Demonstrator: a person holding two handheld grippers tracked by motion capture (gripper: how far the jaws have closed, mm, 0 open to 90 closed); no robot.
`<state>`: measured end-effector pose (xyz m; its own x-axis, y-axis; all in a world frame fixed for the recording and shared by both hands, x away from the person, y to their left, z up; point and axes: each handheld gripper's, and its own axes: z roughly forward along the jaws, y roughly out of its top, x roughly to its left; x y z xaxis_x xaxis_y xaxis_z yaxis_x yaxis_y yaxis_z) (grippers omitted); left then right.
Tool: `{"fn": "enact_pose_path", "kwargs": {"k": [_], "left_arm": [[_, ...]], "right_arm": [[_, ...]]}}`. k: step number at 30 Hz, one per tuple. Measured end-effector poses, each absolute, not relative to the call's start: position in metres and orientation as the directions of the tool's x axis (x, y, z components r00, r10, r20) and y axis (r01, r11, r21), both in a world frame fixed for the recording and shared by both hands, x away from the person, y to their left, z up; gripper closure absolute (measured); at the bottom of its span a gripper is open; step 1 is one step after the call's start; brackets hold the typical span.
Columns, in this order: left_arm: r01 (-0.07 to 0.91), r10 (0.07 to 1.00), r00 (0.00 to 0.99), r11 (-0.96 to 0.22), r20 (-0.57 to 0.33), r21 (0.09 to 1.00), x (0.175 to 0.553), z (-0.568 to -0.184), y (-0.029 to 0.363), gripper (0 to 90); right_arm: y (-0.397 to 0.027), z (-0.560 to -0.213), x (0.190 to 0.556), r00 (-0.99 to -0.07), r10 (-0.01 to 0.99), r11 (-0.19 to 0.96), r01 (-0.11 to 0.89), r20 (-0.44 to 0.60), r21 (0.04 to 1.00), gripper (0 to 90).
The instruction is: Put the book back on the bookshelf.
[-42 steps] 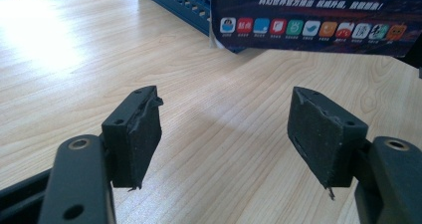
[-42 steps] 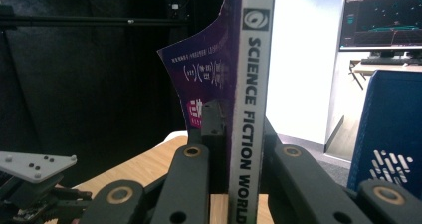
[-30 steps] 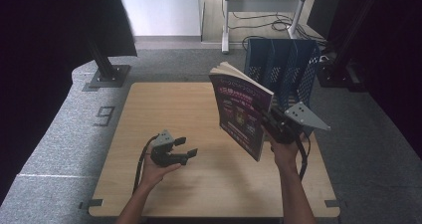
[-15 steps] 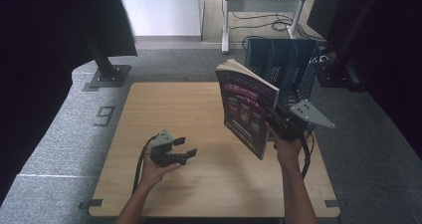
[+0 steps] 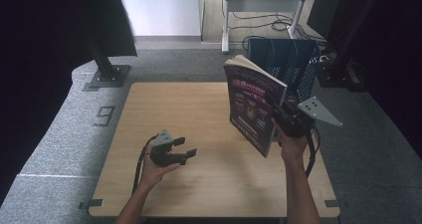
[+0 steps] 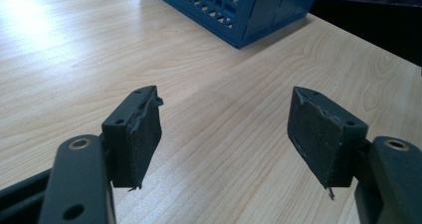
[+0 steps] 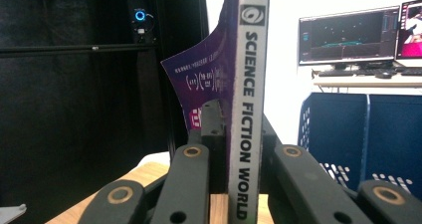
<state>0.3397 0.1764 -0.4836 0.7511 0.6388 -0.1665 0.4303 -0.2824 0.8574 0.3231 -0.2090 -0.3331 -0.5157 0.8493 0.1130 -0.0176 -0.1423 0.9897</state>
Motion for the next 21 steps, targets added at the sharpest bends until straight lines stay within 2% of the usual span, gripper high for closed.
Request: {"fn": "enact_pose_path", "kwargs": {"k": [21], "left_arm": [[0.434, 0.639, 0.75, -0.283, -0.169, 0.855, 0.34, -0.484, 0.178, 29.5]], "right_arm": [[-0.235, -0.321, 0.329, -0.444, 0.886, -0.172, -0.049, 0.133, 0.984, 81.9]]}}
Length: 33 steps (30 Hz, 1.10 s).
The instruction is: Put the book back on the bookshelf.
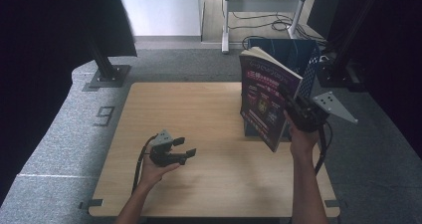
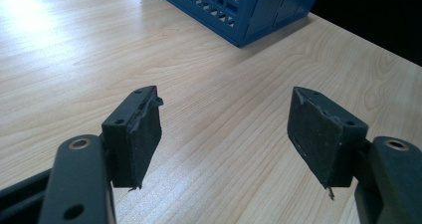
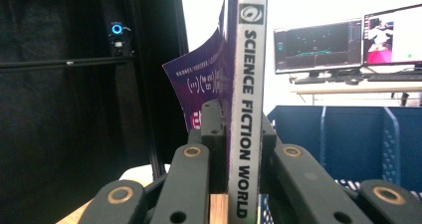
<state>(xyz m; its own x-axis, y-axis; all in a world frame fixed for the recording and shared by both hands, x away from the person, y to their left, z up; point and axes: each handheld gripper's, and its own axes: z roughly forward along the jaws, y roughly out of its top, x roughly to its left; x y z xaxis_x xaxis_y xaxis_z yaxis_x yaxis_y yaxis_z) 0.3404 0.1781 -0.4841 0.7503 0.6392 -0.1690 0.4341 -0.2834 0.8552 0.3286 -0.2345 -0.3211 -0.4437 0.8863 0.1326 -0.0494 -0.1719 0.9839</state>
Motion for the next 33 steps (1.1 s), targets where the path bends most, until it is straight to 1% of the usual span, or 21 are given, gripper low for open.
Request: {"fn": "enact_pose_path", "kwargs": {"k": [12, 33], "left_arm": [[0.437, 0.639, 0.75, -0.283, -0.172, 0.854, 0.341, -0.485, 0.178, 29.5], [0.447, 0.642, 0.745, -0.28, -0.18, 0.85, 0.343, -0.487, 0.18, 29.5]], "right_arm": [[-0.253, -0.321, 0.337, -0.384, 0.91, -0.184, -0.043, 0.154, 0.982, 81.9], [-0.254, -0.33, 0.368, -0.326, 0.932, -0.167, 0.0, 0.158, 0.986, 81.9]]}}
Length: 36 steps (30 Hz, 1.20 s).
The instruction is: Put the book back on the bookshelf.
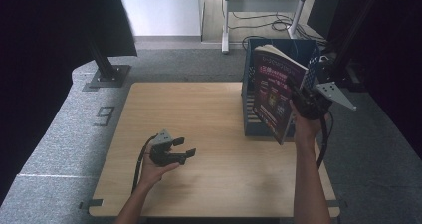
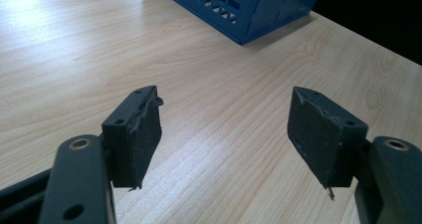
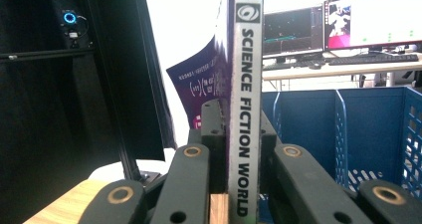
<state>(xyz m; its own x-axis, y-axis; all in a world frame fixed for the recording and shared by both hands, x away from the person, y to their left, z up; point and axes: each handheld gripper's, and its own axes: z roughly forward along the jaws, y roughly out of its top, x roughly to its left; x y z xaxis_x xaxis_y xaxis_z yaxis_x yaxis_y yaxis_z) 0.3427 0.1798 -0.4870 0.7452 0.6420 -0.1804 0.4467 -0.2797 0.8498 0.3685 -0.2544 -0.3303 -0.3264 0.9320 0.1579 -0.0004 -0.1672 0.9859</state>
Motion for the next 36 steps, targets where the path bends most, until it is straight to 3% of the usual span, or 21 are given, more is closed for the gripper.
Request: {"fn": "enact_pose_path", "kwargs": {"k": [36], "left_arm": [[0.453, 0.652, 0.734, -0.26, -0.191, 0.853, 0.345, -0.488, 0.19, 29.5]], "right_arm": [[-0.244, -0.338, 0.429, -0.241, 0.954, -0.182, -0.001, 0.176, 0.983, 81.8]]}}
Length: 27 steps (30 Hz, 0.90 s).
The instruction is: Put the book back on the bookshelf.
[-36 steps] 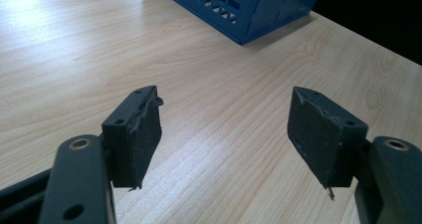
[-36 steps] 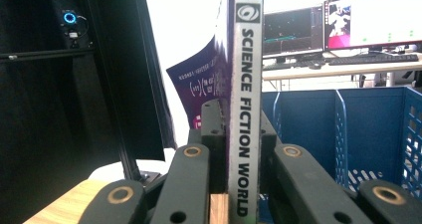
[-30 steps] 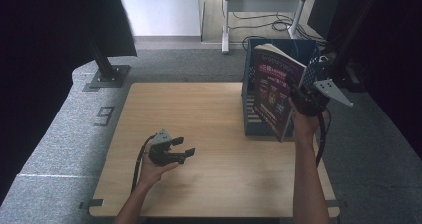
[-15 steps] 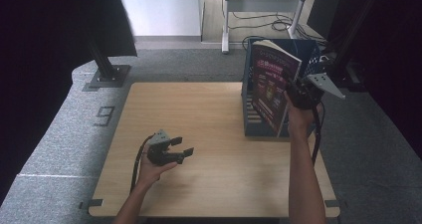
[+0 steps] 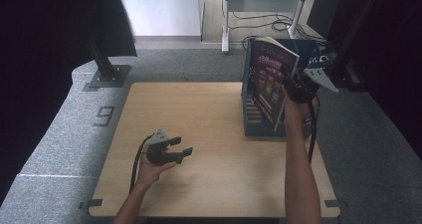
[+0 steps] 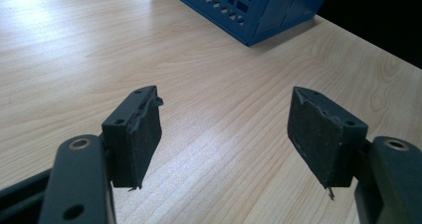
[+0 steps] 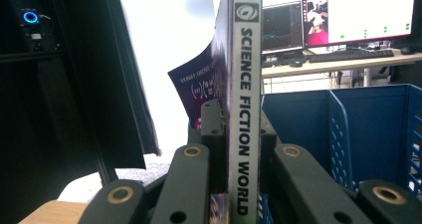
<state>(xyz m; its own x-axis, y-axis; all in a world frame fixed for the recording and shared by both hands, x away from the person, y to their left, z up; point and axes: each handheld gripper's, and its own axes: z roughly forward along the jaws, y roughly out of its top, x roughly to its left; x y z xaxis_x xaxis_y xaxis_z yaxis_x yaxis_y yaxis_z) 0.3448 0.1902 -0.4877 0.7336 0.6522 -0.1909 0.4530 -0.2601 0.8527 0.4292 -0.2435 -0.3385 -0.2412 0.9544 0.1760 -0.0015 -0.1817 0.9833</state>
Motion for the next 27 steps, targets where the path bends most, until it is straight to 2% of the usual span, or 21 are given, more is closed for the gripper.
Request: {"fn": "enact_pose_path", "kwargs": {"k": [27], "left_arm": [[0.455, 0.659, 0.726, -0.245, -0.197, 0.856, 0.346, -0.487, 0.197, 29.5]], "right_arm": [[-0.227, -0.348, 0.461, -0.203, 0.962, -0.188, -0.011, 0.182, 0.982, 81.8]]}}
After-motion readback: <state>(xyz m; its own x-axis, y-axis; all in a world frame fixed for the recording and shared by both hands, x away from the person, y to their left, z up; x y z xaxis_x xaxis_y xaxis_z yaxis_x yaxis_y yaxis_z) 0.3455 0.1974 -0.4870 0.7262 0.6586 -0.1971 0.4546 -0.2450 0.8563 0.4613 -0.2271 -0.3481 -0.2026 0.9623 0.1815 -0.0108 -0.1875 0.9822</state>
